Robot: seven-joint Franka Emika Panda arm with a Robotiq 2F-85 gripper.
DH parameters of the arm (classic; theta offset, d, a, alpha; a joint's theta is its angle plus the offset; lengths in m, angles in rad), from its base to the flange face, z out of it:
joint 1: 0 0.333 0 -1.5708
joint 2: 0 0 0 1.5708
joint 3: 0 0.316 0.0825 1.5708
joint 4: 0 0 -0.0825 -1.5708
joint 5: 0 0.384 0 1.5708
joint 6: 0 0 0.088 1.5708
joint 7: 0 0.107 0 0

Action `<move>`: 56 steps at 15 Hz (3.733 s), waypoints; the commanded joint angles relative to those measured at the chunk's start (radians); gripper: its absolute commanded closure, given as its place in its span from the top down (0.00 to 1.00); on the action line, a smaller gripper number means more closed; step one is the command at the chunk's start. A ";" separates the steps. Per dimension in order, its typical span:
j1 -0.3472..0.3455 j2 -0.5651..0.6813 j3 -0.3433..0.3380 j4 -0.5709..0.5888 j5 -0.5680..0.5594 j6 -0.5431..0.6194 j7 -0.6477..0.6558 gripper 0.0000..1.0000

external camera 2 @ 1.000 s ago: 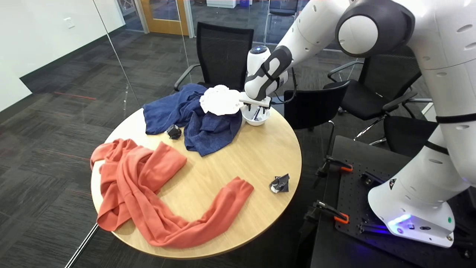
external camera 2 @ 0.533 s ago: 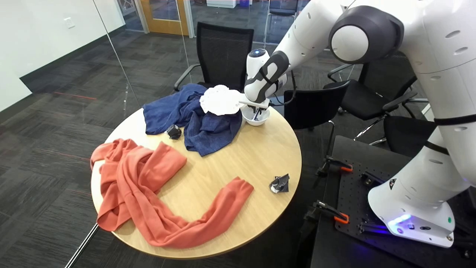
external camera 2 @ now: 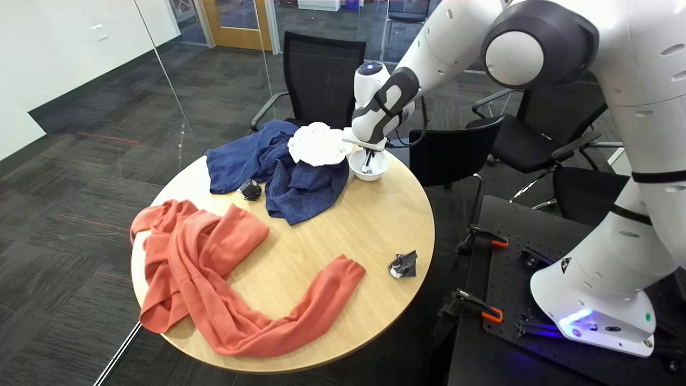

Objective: Remove the black marker from the bowl and place it on the table

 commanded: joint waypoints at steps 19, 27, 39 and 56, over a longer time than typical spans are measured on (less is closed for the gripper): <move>0.157 -0.347 0.099 -0.339 -0.219 0.034 -0.106 0.05; 0.092 -0.338 0.297 -0.320 -0.077 -0.048 -0.351 0.05; 0.084 -0.318 0.358 -0.307 0.076 -0.043 -0.538 0.05; 0.063 -0.143 0.419 -0.225 0.340 0.099 -0.550 0.05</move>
